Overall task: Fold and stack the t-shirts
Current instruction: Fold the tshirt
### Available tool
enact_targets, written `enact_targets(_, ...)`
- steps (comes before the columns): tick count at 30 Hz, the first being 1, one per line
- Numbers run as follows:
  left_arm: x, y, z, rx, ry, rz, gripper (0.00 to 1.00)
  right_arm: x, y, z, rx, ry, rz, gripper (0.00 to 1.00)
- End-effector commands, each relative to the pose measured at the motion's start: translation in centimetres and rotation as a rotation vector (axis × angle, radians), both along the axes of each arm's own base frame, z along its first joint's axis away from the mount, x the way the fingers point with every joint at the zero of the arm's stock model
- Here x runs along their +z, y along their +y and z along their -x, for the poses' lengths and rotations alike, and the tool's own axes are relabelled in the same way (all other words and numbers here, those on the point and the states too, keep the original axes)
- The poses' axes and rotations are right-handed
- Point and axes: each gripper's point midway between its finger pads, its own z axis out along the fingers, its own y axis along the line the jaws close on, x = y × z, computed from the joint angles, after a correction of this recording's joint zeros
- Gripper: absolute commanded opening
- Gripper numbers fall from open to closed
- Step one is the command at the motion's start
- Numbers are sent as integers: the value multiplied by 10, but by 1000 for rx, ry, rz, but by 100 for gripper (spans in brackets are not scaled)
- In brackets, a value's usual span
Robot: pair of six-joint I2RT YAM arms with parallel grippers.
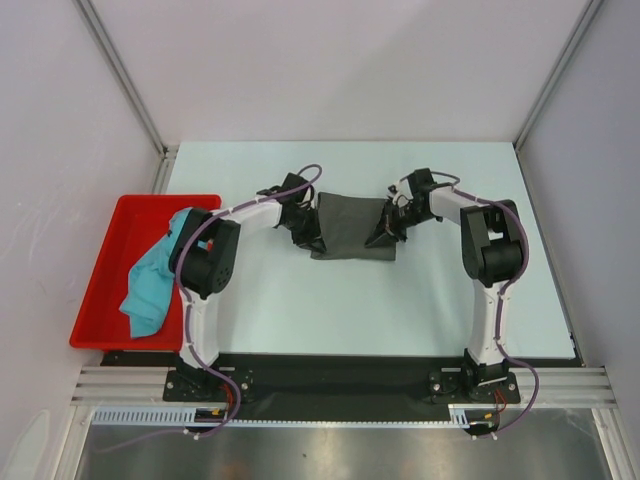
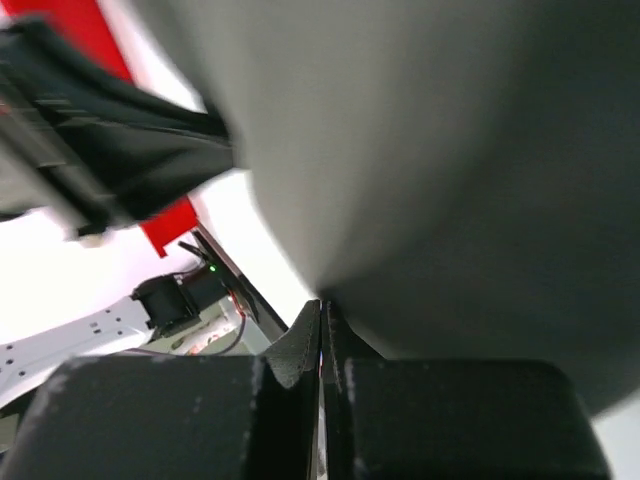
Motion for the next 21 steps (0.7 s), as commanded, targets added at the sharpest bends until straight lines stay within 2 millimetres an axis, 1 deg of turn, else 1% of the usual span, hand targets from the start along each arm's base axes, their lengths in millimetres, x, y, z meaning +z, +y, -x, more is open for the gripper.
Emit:
enact_targets(1, 11, 3, 4, 1, -50, 10, 18, -22, -13, 11, -6, 52, -7, 1)
enact_targets(2, 8, 4, 5, 2, -50, 6, 18, -28, -22, 7, -33, 53, 8, 0)
enact_targets(4, 3, 7, 9, -5, -39, -6, 18, -37, -32, 12, -54, 79, 24, 0)
enact_targets(5, 3, 8, 11, -9, -32, -12, 16, -36, -36, 12, -61, 75, 30, 0)
enact_targets(7, 14, 8, 9, -17, -57, -10, 16, -33, -44, 14, -68, 70, 50, 0)
enact_targets(8, 20, 9, 7, -13, -75, -17, 16, -25, -45, 15, -60, 49, 54, 0)
enact_targets(9, 37, 7, 3, -19, -116, -3, 17, -21, -47, 13, -61, 33, 66, 0)
enact_targets(11, 53, 6, 1, -19, -134, 7, 17, -12, -50, 10, -64, 11, 87, 0)
enact_targets(12, 61, 4, -1, -21, -147, 16, 18, -3, -49, 7, -65, -13, 87, 0)
enact_targets(13, 76, 0, -8, -19, -177, 35, 22, 3, -49, 3, -72, -32, 82, 0)
enact_targets(14, 83, -4, -12, -18, -190, 50, 23, 9, -47, -3, -91, -52, 72, 0)
enact_targets(15, 97, -9, -20, -20, -215, 85, 25, 15, -45, -8, -105, -69, 61, 0)
enact_targets(16, 102, -14, -24, -21, -221, 109, 26, 19, -42, -12, -116, -82, 50, 0)
enact_targets(17, 101, -19, -32, -19, -234, 134, 28, 23, -37, -21, -126, -128, 22, 1)
enact_targets(18, 103, -23, -38, -10, -228, 172, 28, 27, -33, -27, -174, -103, 0, 2)
enact_targets(19, 108, -29, -49, -5, -254, 206, 27, 28, -24, -29, -180, -111, -19, 3)
enact_targets(20, 95, -32, -55, 7, -225, 217, 27, 33, -17, -41, -195, -163, -59, 3)
enact_targets(21, 92, -32, -64, 21, -230, 235, 27, 37, -9, -45, -231, -143, -86, 4)
